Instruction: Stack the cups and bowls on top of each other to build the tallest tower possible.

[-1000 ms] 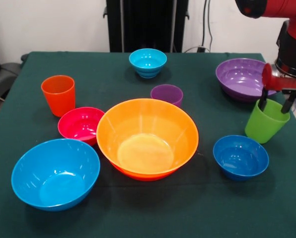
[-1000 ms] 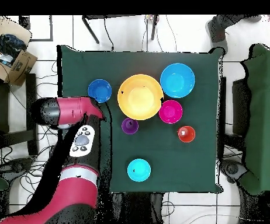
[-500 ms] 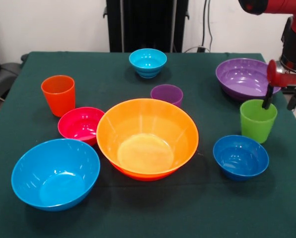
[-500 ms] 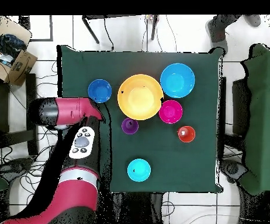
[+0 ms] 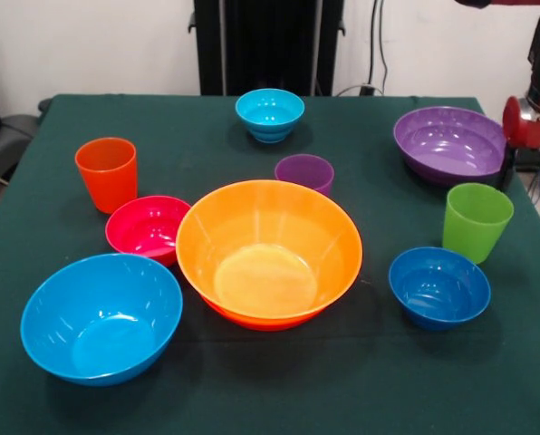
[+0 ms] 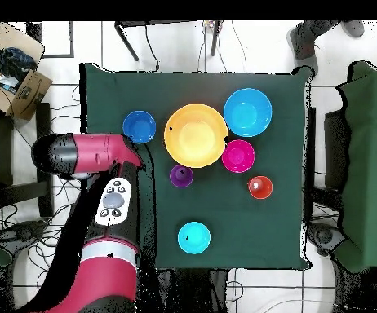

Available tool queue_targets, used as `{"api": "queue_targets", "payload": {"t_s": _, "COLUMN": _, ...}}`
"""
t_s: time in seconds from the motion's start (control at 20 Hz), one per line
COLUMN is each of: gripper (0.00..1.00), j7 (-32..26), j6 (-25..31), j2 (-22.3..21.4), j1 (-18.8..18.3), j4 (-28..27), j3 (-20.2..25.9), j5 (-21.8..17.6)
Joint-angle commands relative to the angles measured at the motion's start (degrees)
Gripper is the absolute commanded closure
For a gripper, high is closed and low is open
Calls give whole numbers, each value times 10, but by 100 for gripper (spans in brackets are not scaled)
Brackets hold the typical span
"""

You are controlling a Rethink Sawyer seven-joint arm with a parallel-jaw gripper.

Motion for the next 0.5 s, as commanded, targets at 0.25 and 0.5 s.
{"api": "queue_targets", "payload": {"t_s": 0.25, "gripper": 0, "j7": 68, "j6": -19, "j2": 28, "j1": -12, "j4": 9, "j3": 47, "j5": -7}}
{"api": "queue_targets", "payload": {"t_s": 0.5, "gripper": 0, "j7": 80, "j6": -32, "j2": 44, "j1": 0, "j4": -6, "j3": 25, "j5": -18}}
